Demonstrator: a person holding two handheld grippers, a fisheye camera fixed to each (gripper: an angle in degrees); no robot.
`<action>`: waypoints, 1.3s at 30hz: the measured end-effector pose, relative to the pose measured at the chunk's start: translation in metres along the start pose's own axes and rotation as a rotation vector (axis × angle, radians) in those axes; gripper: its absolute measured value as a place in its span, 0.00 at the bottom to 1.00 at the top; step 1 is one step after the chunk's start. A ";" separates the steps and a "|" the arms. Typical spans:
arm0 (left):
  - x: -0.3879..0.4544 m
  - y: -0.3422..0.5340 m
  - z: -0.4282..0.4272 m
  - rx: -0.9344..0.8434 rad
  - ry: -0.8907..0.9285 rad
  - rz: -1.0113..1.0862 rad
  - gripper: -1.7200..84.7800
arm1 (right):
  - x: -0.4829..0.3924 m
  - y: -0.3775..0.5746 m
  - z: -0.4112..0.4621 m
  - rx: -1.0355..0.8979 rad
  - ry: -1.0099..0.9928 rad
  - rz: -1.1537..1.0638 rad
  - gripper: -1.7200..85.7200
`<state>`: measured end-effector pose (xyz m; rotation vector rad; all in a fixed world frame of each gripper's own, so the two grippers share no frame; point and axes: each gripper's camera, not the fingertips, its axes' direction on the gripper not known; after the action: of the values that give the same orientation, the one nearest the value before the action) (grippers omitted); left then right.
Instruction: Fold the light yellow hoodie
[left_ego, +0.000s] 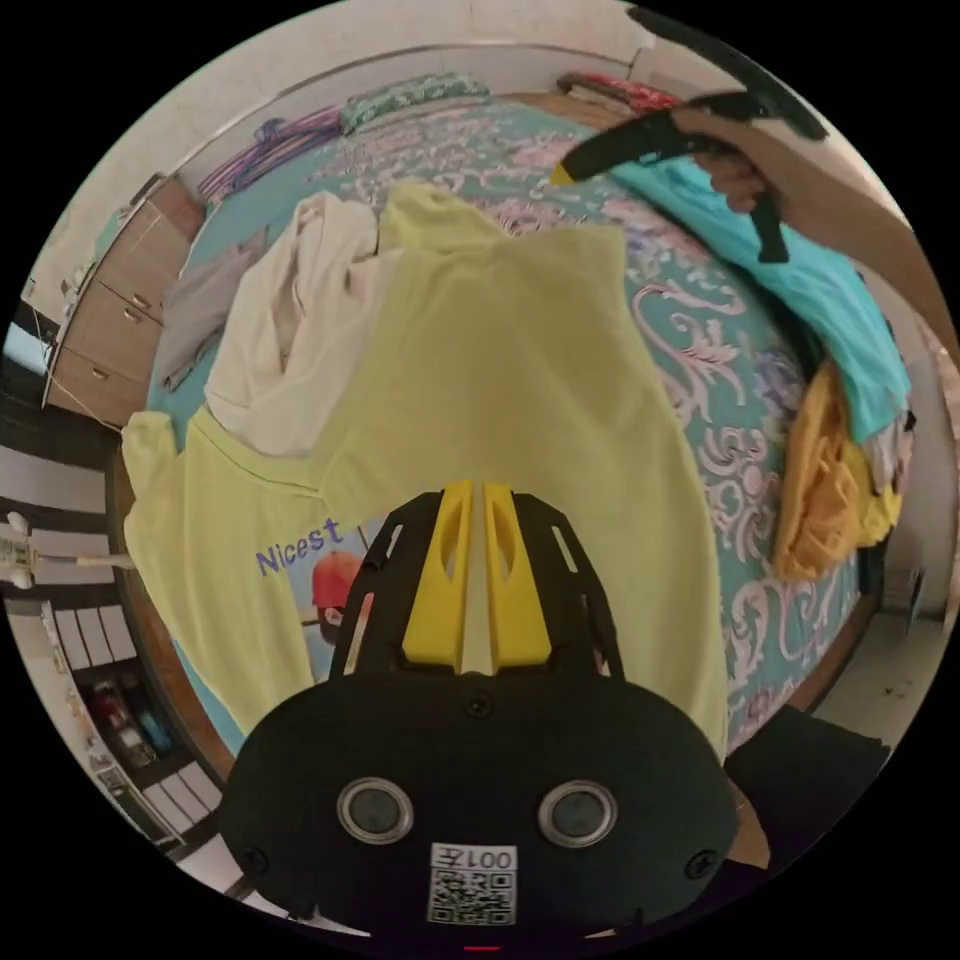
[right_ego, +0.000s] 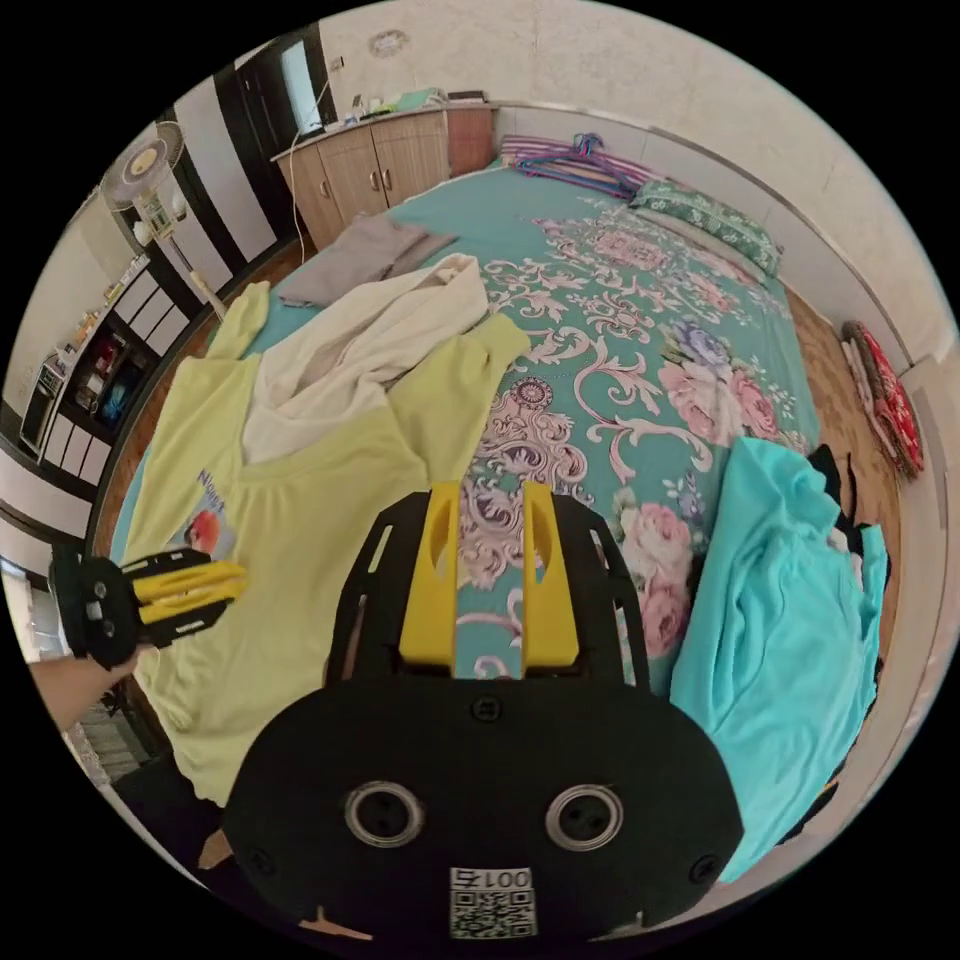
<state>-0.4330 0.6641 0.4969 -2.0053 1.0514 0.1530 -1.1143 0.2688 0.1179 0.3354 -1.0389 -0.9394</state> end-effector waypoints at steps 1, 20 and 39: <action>-0.001 -0.013 0.006 -0.063 -0.023 -0.032 0.01 | 0.012 -0.012 0.008 -0.008 -0.016 -0.010 0.11; -0.062 -0.096 -0.132 0.000 0.100 -0.192 0.01 | 0.242 -0.003 -0.174 0.124 -0.399 0.469 0.03; -0.112 -0.179 -0.247 -0.025 0.142 0.122 0.01 | 0.324 0.180 -0.428 -0.280 -0.118 0.920 0.03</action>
<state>-0.4381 0.6053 0.8168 -1.9981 1.2678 0.0897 -0.6042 0.0411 0.2081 -0.4220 -0.9982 -0.2548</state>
